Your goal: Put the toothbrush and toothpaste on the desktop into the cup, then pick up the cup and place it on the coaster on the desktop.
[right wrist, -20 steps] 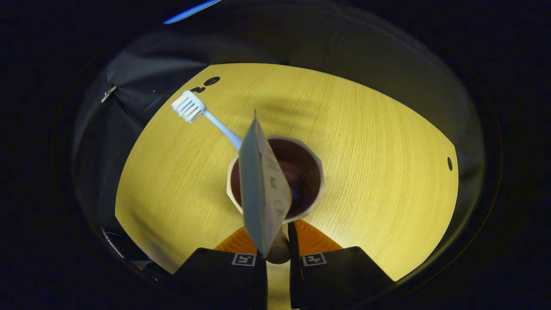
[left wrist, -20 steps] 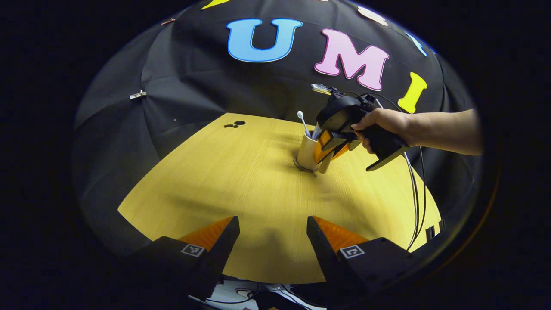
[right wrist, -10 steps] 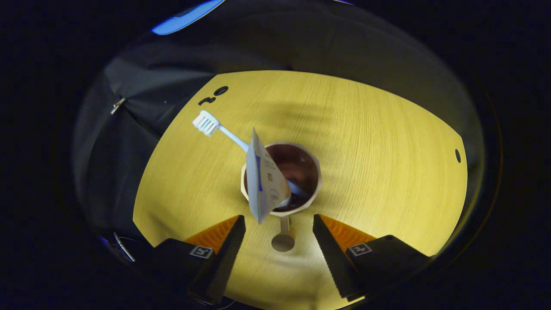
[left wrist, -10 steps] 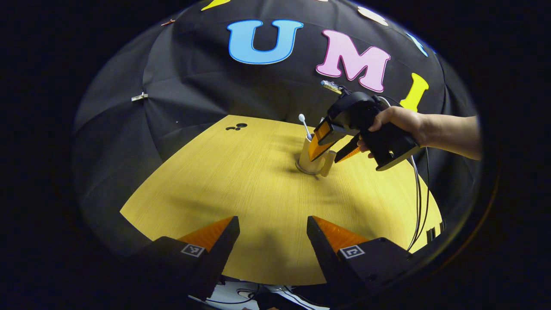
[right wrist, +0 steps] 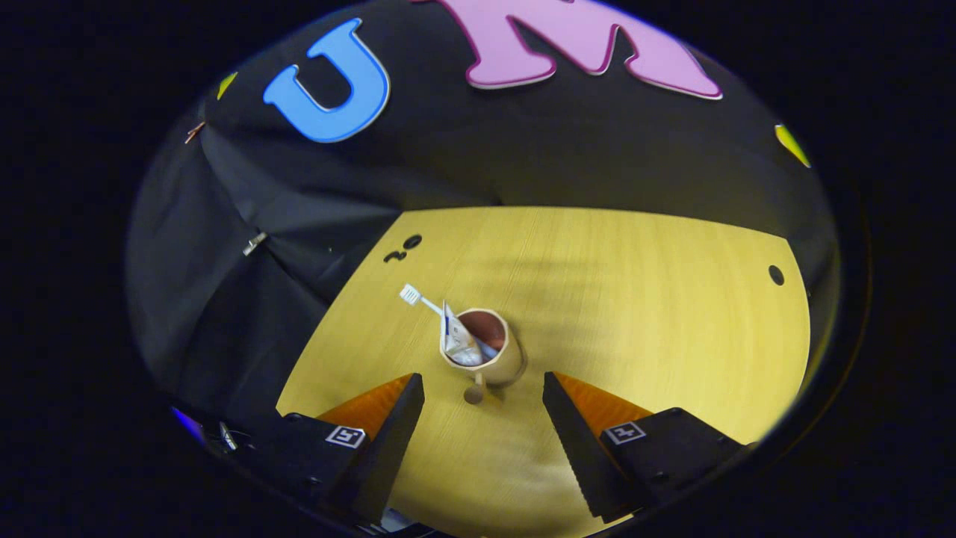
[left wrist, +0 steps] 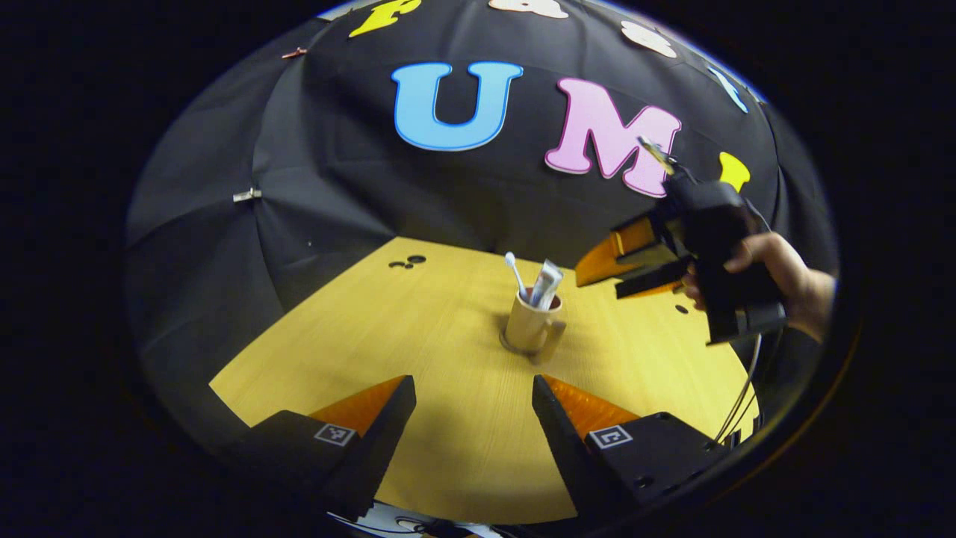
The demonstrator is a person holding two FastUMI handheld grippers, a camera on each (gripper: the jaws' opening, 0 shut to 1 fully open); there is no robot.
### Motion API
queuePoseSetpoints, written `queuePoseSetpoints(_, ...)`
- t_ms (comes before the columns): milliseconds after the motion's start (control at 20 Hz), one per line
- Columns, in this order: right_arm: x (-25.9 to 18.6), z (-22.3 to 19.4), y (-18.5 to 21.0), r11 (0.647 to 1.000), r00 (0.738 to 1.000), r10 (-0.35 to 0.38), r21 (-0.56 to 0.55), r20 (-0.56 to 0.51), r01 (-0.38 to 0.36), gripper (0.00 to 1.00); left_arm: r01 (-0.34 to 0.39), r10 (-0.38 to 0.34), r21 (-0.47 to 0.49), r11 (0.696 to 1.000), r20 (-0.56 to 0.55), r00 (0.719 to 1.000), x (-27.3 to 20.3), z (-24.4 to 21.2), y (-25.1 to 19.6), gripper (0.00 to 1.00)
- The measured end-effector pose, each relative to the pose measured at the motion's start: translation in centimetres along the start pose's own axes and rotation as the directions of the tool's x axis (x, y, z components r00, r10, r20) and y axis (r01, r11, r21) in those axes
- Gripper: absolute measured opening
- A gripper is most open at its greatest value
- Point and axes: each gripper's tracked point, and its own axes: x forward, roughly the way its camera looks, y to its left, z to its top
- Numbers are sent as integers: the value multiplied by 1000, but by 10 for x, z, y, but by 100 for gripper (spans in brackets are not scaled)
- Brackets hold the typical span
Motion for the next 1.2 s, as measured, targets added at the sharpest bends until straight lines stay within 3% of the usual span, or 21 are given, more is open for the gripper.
queuePoseSetpoints(200,-54,8,-25,999,989,-34,-35,144,40,98,32,-32,3,999,54,998,7,36,-30,98)
queuePoseSetpoints(400,-119,3,-44,991,951,-134,6,280,137,99,85,-92,57,995,132,987,-2,68,-52,98)
queuePoseSetpoints(650,-203,-22,-56,949,836,-299,49,460,313,98,167,-194,143,975,201,960,-34,83,-66,97)
queuePoseSetpoints(800,-237,-56,-45,915,783,-369,45,501,402,98,205,-245,171,964,262,933,-63,90,-66,97)
queuePoseSetpoints(900,-256,-72,-39,889,734,-420,80,534,451,98,202,-255,204,958,281,925,-80,87,-62,97)
queuePoseSetpoints(950,-260,-83,-30,888,726,-428,100,538,449,98,194,-255,225,955,285,924,-87,83,-59,97)
queuePoseSetpoints(1050,-261,-108,-9,897,737,-423,126,527,424,98,198,-269,253,947,288,919,-102,77,-59,97)
queuePoseSetpoints(1200,-263,-135,-4,879,735,-447,96,510,467,98,244,-308,244,939,274,911,-124,63,-58,97)
